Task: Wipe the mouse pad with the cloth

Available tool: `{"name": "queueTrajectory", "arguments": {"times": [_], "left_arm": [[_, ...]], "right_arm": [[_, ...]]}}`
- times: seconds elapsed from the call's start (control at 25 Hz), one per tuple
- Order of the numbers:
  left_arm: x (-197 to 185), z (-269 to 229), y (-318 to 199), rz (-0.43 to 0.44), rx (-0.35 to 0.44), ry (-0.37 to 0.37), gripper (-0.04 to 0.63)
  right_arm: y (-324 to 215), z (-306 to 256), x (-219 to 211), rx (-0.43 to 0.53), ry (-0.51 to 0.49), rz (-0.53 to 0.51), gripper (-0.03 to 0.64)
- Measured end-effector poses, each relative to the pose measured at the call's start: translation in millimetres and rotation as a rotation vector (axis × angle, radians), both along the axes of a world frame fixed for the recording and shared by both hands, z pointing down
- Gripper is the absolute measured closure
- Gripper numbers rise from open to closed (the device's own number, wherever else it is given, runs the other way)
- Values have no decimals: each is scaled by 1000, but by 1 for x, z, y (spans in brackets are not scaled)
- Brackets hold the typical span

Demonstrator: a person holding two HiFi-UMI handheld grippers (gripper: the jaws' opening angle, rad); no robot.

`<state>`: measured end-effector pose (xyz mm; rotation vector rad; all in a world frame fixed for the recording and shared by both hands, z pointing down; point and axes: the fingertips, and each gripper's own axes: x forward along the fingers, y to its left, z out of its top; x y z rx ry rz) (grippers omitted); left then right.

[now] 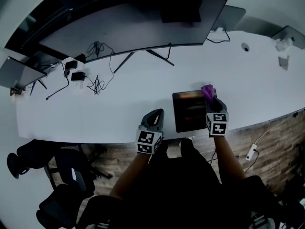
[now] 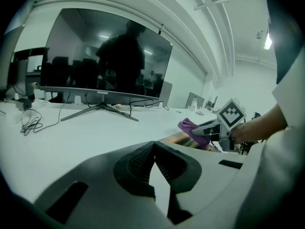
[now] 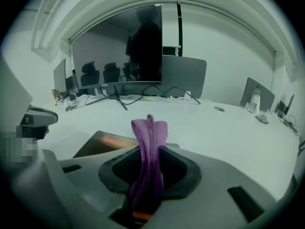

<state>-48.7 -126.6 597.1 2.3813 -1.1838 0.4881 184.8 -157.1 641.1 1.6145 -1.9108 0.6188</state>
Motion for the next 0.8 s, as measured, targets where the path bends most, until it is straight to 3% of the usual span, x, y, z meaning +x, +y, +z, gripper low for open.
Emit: {"name": "queueTrajectory", "arguments": {"times": [0.52,0.8], "left_arm": [[-19,12,8,29,-27,-45,577],[-33,16,13,33,-28,-59,577]], "right_arm": [[36,-3,-115,-21,-152,-141,502],[50,2,-148,-54,-163,-186,502]]}}
